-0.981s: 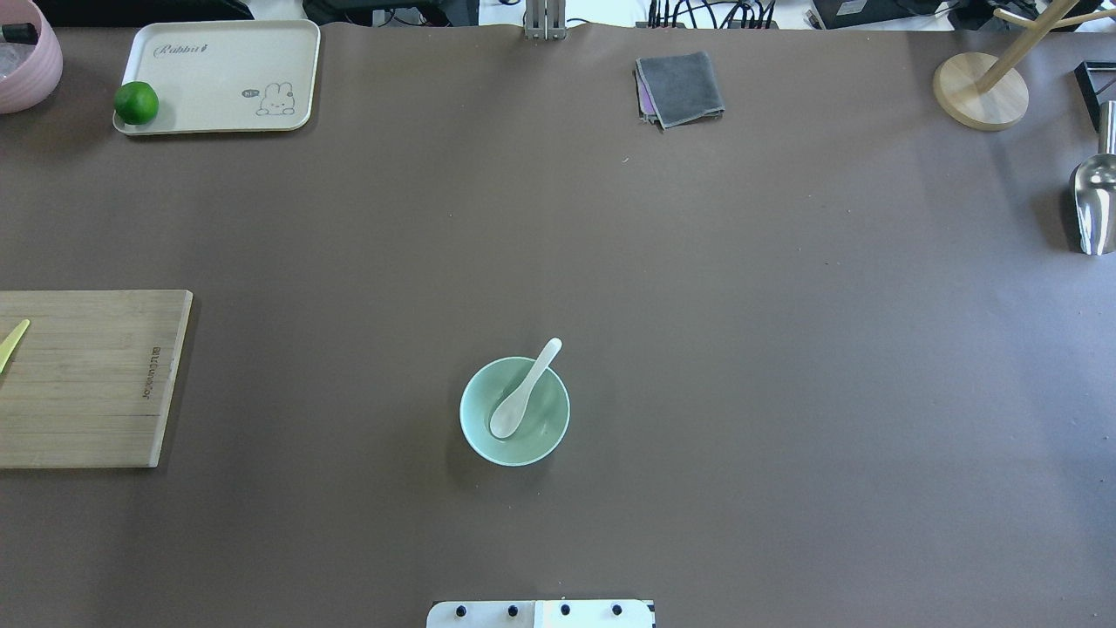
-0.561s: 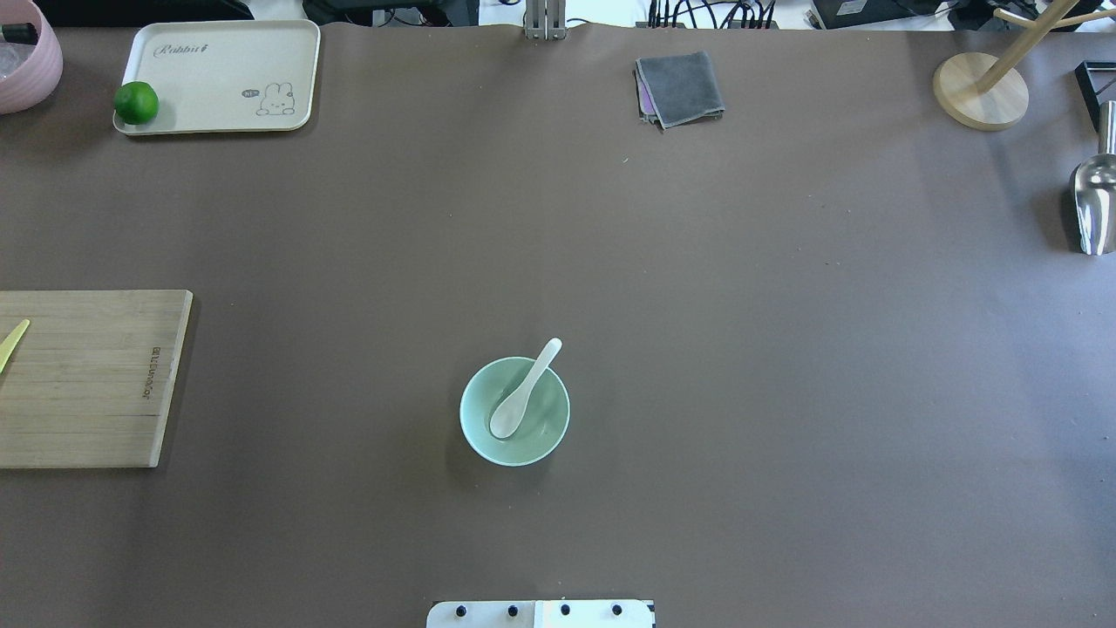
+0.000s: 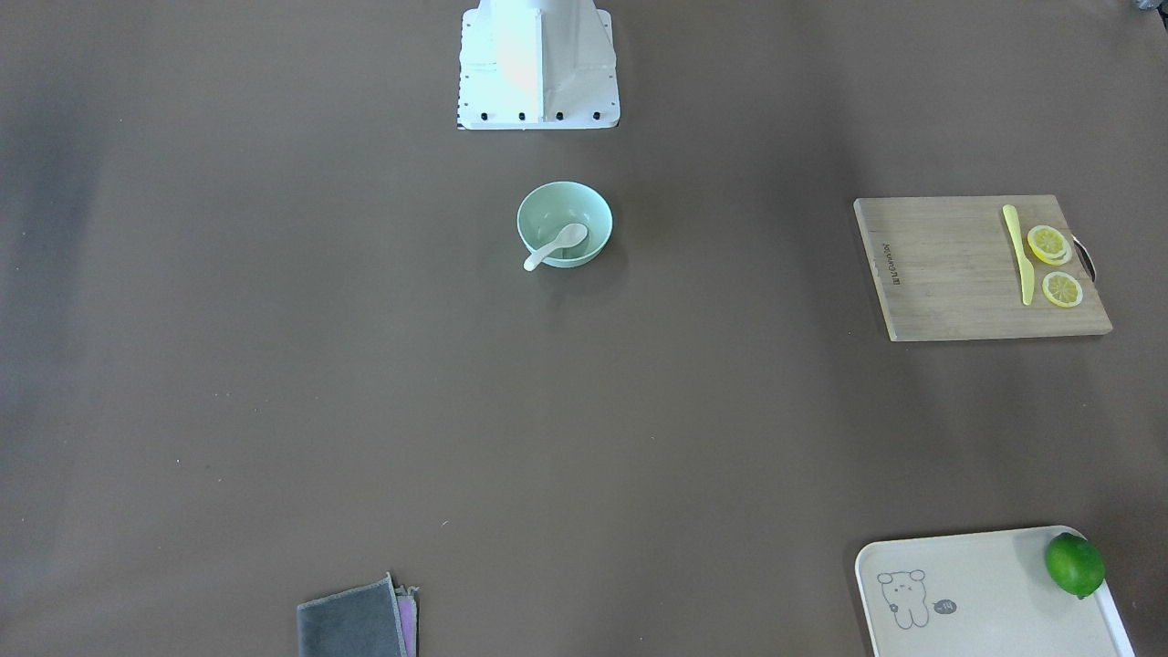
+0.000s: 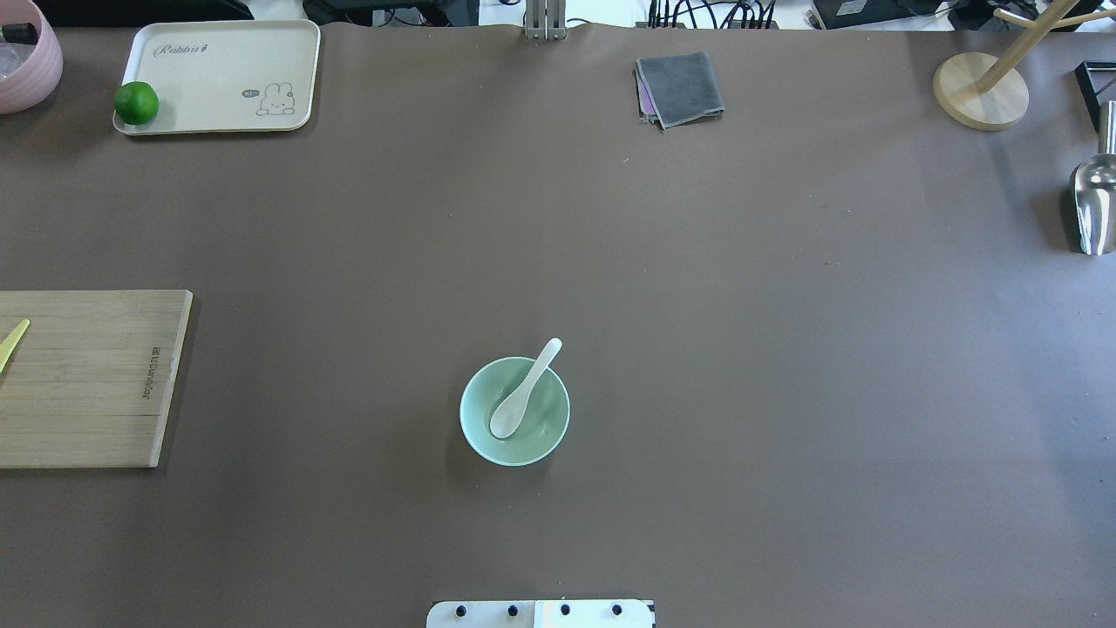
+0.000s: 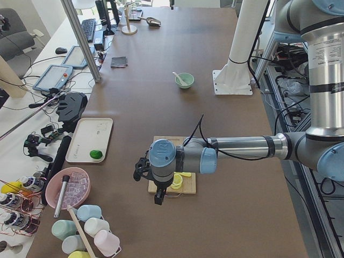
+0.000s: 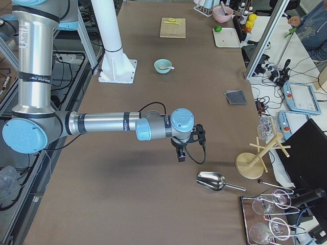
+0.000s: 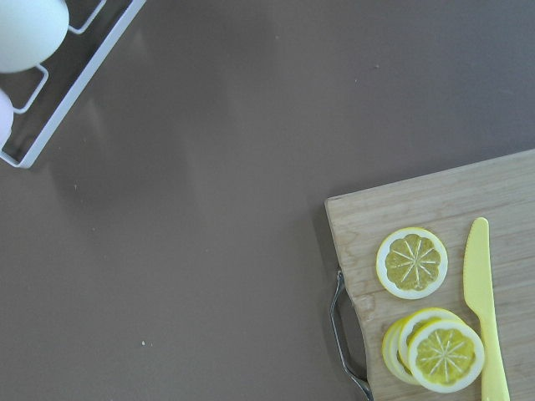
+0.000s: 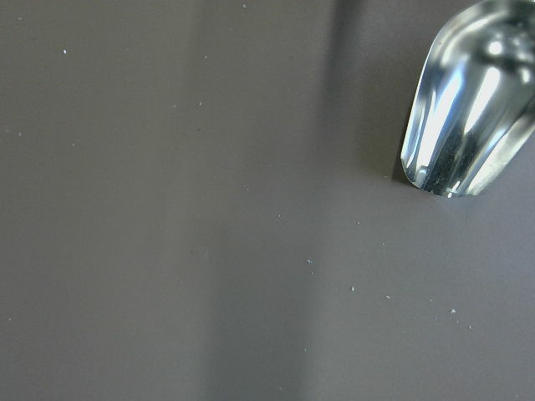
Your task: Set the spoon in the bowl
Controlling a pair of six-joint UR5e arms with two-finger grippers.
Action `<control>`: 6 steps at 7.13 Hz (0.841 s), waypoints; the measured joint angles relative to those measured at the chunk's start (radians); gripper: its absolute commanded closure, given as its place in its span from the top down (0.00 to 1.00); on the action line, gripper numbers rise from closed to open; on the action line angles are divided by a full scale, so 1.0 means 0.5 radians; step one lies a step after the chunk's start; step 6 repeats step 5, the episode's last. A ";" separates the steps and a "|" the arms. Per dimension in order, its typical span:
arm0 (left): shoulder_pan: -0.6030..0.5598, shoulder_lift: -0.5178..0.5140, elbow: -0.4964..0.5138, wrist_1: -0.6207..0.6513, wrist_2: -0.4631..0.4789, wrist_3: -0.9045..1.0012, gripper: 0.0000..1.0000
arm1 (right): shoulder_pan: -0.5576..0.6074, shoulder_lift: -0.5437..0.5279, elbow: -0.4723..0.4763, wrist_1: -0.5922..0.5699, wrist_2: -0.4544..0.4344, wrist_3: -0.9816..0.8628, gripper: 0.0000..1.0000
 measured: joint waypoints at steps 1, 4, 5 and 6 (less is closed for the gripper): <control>-0.001 0.066 -0.065 0.000 0.000 -0.001 0.98 | 0.000 0.000 0.001 -0.003 -0.001 -0.002 1.00; 0.006 0.103 -0.094 -0.007 -0.002 0.000 0.98 | 0.000 -0.016 0.034 -0.002 0.006 -0.003 1.00; 0.007 0.093 -0.093 -0.010 -0.003 0.001 0.98 | 0.000 -0.019 0.043 -0.004 0.005 -0.002 1.00; 0.007 0.093 -0.093 -0.010 -0.003 0.001 0.98 | 0.000 -0.019 0.043 -0.004 0.005 -0.002 1.00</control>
